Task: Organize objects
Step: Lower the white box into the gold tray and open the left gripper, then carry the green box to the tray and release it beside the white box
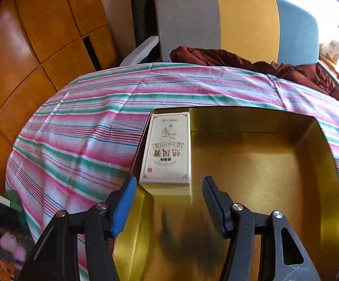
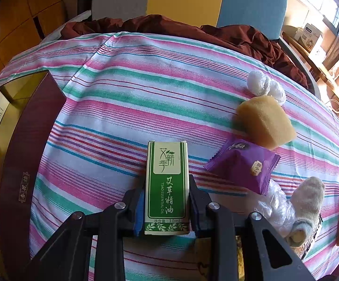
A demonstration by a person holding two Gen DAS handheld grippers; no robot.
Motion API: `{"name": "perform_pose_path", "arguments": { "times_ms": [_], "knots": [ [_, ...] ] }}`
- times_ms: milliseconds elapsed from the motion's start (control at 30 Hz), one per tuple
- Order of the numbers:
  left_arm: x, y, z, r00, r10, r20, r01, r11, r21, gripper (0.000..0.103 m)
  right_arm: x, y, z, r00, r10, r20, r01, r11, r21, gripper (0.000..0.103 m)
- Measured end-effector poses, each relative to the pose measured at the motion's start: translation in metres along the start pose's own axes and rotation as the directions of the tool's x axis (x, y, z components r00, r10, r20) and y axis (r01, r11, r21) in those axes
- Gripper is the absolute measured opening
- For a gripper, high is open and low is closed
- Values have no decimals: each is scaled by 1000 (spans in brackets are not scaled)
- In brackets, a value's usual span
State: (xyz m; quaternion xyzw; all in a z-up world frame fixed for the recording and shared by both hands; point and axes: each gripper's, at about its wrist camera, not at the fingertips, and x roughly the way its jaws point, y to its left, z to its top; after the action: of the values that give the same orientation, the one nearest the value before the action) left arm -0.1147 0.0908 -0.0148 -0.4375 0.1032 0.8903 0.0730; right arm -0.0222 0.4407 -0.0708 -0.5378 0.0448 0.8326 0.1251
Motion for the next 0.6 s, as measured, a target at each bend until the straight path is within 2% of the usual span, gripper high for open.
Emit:
{"name": "perform_pose_path", "arguments": {
  "times_ms": [300, 500, 600],
  "knots": [
    [-54, 11, -46, 995, -79, 67, 83, 995, -61, 65, -2, 5, -2, 1000, -17, 7, 17, 1000, -15, 30],
    [-71, 14, -72, 990, -116, 75, 123, 988, -89, 65, -4, 10, -5, 1000, -22, -5, 21, 999, -28, 30],
    [-74, 16, -79, 991, -113, 75, 120, 988, -98, 65, -7, 13, -10, 1000, -7, -17, 7, 1000, -12, 30]
  ]
}}
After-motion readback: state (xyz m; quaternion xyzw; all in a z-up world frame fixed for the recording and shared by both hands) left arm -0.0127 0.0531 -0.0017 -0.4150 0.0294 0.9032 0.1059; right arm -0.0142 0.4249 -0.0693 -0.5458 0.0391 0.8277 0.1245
